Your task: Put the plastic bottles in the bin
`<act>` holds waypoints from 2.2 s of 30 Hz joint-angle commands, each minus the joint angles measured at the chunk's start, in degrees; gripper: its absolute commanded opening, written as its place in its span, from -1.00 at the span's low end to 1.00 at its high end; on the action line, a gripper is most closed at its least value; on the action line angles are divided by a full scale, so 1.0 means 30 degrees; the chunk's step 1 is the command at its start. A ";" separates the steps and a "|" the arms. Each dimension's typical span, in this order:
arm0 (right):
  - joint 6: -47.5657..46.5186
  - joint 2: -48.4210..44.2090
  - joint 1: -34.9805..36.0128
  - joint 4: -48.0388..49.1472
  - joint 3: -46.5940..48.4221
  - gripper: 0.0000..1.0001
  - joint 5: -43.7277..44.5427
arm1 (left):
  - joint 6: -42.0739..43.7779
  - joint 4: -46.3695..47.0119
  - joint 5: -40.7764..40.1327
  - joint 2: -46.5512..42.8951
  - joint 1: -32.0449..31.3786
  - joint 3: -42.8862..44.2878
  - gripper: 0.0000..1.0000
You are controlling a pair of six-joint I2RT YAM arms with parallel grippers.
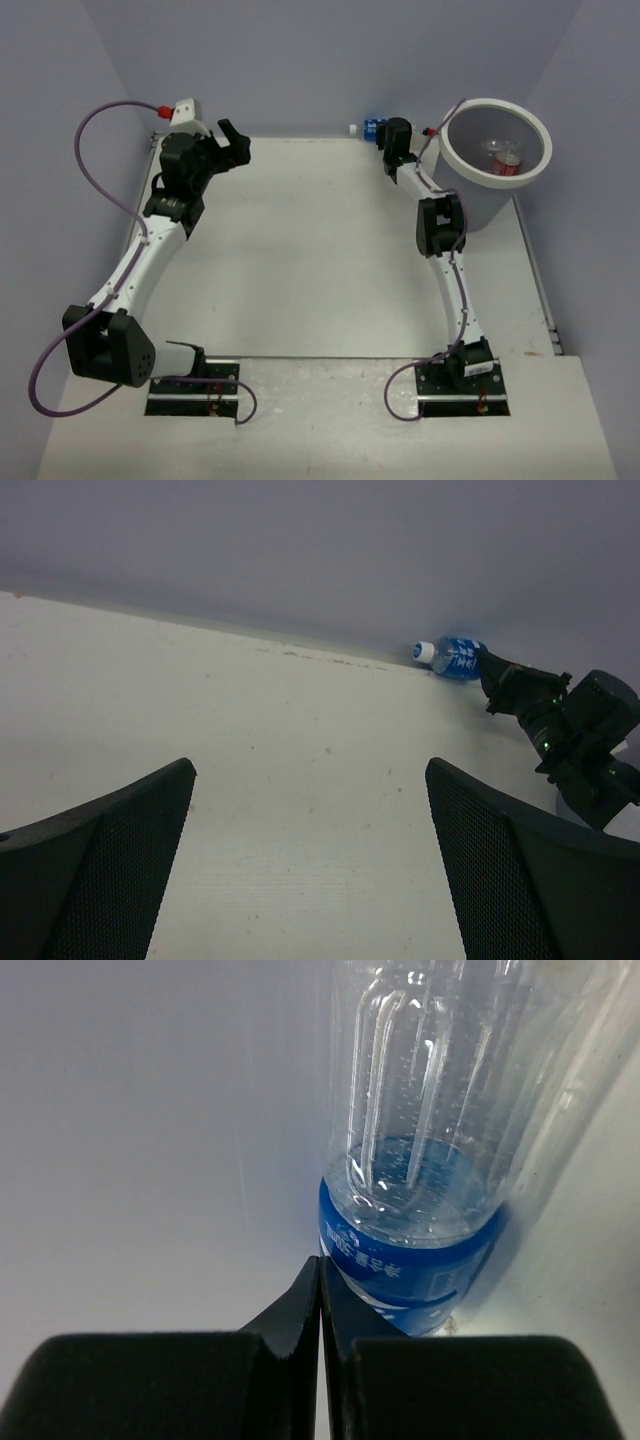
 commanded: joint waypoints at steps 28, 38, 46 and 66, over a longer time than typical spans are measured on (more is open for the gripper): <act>0.0112 -0.1849 0.0852 -0.2442 -0.1557 0.98 0.1150 | -0.0667 0.0293 0.0890 -0.0225 0.0189 -0.0062 1.00; 0.3045 -0.0869 0.1332 -0.4950 0.0069 0.97 0.2264 | -0.0512 0.0690 0.0240 -0.0202 0.0166 0.0237 1.00; 0.2511 0.2371 0.0904 -0.1765 0.3281 0.98 0.3565 | -0.0474 0.0458 -0.1049 -0.0732 0.0166 0.0650 1.00; 0.0029 0.2538 -0.0184 0.3458 0.1839 -1.00 0.1231 | -0.1787 0.1383 -0.2109 -0.4040 0.0166 -0.1690 1.00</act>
